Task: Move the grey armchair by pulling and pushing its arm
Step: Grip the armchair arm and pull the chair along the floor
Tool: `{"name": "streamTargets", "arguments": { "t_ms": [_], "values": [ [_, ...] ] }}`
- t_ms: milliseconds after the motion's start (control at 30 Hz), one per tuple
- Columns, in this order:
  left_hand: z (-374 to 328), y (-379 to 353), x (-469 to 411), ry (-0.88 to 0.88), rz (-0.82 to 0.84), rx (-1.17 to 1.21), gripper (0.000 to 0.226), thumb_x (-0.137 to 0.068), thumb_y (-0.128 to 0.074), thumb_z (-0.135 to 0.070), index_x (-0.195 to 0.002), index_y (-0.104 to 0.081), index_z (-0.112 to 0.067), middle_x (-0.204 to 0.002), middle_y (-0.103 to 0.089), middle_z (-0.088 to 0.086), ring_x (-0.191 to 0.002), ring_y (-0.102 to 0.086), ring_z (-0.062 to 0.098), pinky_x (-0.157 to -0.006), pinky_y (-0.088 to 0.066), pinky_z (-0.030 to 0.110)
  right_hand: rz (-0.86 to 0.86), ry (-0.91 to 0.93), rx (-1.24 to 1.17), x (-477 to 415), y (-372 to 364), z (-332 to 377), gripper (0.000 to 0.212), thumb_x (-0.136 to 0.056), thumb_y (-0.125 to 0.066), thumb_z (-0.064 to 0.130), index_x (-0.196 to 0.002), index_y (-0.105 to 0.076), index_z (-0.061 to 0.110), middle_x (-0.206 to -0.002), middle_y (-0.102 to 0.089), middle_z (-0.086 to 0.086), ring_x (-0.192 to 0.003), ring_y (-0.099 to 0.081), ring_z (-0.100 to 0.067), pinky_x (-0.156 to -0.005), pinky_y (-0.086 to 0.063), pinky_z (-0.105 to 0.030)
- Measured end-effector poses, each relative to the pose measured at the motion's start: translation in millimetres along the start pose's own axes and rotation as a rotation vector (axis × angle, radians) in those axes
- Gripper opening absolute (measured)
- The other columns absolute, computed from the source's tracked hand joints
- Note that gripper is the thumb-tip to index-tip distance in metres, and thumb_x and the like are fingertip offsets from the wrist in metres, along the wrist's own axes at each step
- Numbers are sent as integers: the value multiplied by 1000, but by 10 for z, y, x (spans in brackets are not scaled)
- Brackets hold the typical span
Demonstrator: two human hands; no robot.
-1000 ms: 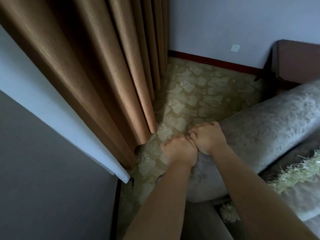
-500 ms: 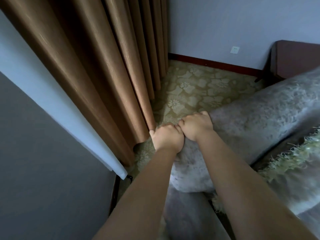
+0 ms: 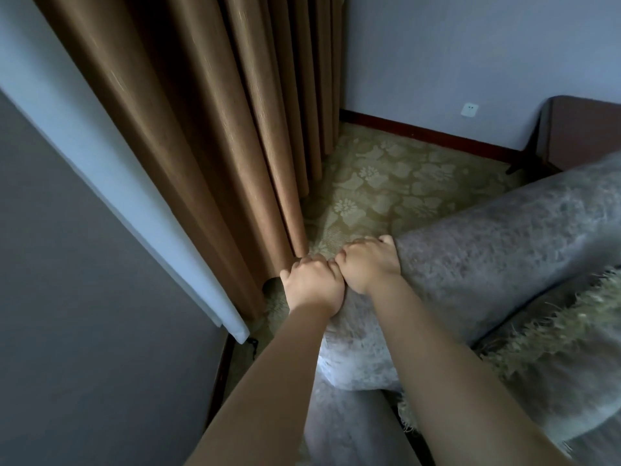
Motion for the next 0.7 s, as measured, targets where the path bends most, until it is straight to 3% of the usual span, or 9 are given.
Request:
{"name": "streamTargets", "arguments": {
  "t_ms": [300,500,700],
  "values": [
    [-3,-15,-73,33,-79,-46,39,-94,-32,-33,-89,-66,-16,-94,-66,4,-89,-58,25,-86,-32,37,-109,-3,-28,-65,-8,-18,47,-90,-27,43,-80,-67,21,-89,-69,2,-91,-58,-21,-84,-29,-39],
    [-15,-10,-74,22,-148,-35,37,-93,-35,-32,-81,-64,-12,-89,-67,8,-84,-59,29,-82,-33,36,-151,-7,-49,-75,-37,-32,48,-92,-28,44,-86,-70,19,-95,-70,-2,-95,-59,-23,-84,-28,-37],
    [1,-14,-11,-13,-124,27,40,-95,-30,-33,-85,-62,-12,-91,-67,11,-88,-58,31,-86,-32,38,-134,-8,-33,-38,-32,-24,48,-95,-26,40,-92,-69,20,-103,-67,-2,-101,-57,-22,-87,-29,-37]
  ]
}}
Point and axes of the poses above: each hand's wrist, its own x-axis away from the middle knuckle, its own y-axis out of the back of the hand, z = x × y, the point moved 4 cm from there along -x, towards the middle knuckle
